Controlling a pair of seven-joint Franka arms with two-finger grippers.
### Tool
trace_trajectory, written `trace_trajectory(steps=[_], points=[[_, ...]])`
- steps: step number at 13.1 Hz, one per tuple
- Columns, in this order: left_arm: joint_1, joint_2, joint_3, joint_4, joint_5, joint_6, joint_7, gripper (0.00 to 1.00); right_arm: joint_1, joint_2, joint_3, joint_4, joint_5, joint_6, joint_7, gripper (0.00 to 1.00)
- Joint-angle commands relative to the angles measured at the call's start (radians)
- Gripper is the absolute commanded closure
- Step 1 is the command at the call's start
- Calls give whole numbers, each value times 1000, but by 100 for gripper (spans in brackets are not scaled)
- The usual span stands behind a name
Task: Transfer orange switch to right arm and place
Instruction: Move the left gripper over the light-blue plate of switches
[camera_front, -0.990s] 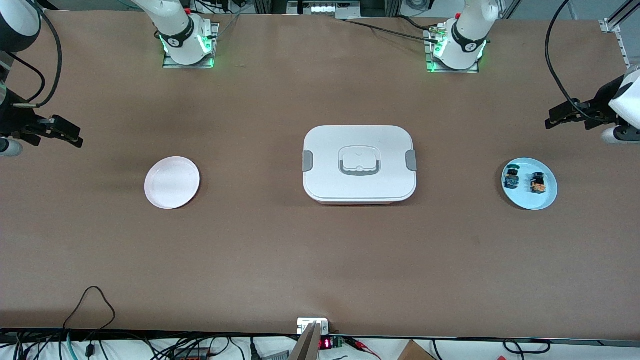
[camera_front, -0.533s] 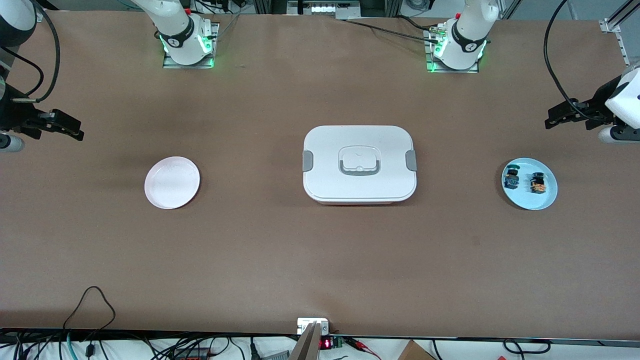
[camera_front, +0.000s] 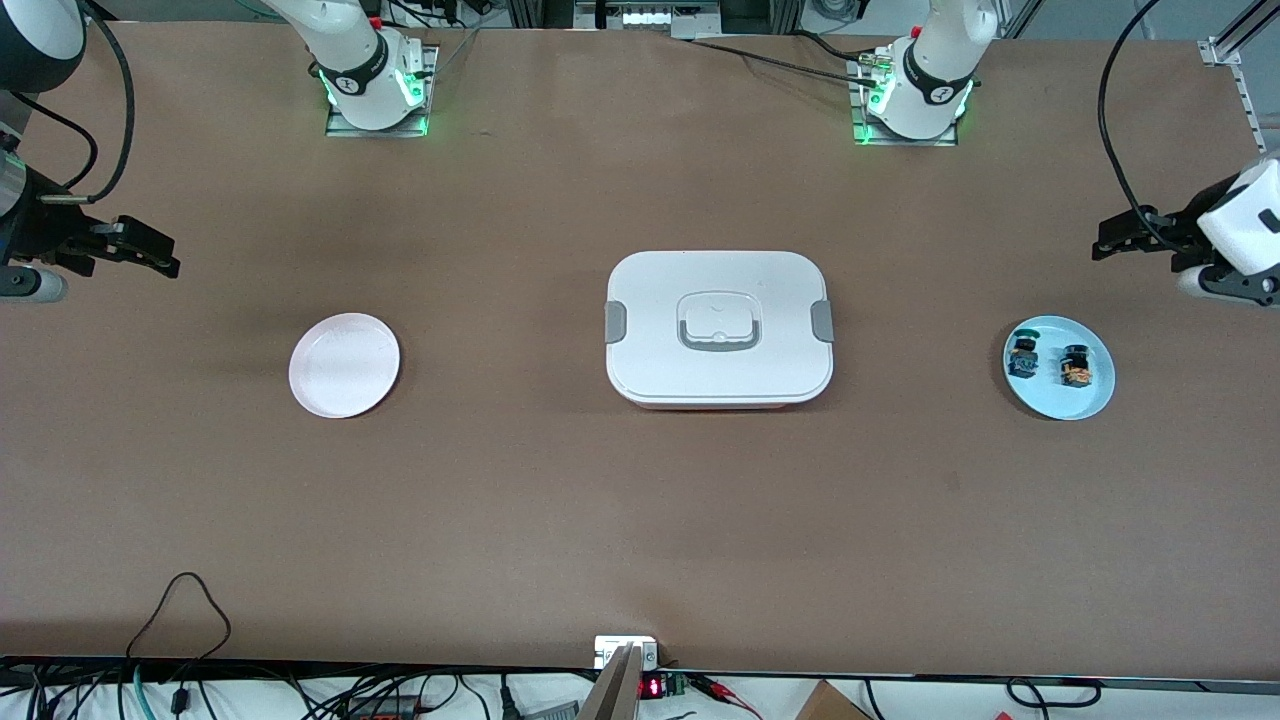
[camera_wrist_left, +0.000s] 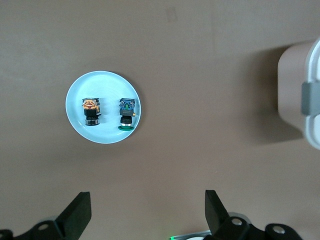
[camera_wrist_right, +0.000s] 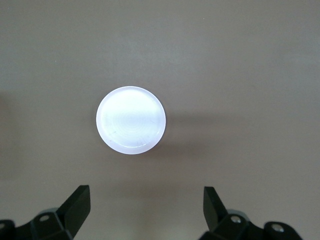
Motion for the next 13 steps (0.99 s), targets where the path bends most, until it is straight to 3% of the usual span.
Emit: trace_trajectory(steps=[1,6,11,13], points=[[16,42,-1,-6,96,55,223,0,-4,6,-5,20,14,-19,-1,0],[125,158,-4,-25,142,185,897,0,-7,6,-8,19,16,-24,2,0],[202,203,-7,-202,134,444,1365,0,2,13,-4,19,12,-33,-4,0],[220,205,-10,-290,134,572,1470,0,2,14,-4,19,9,-30,-4,0]])
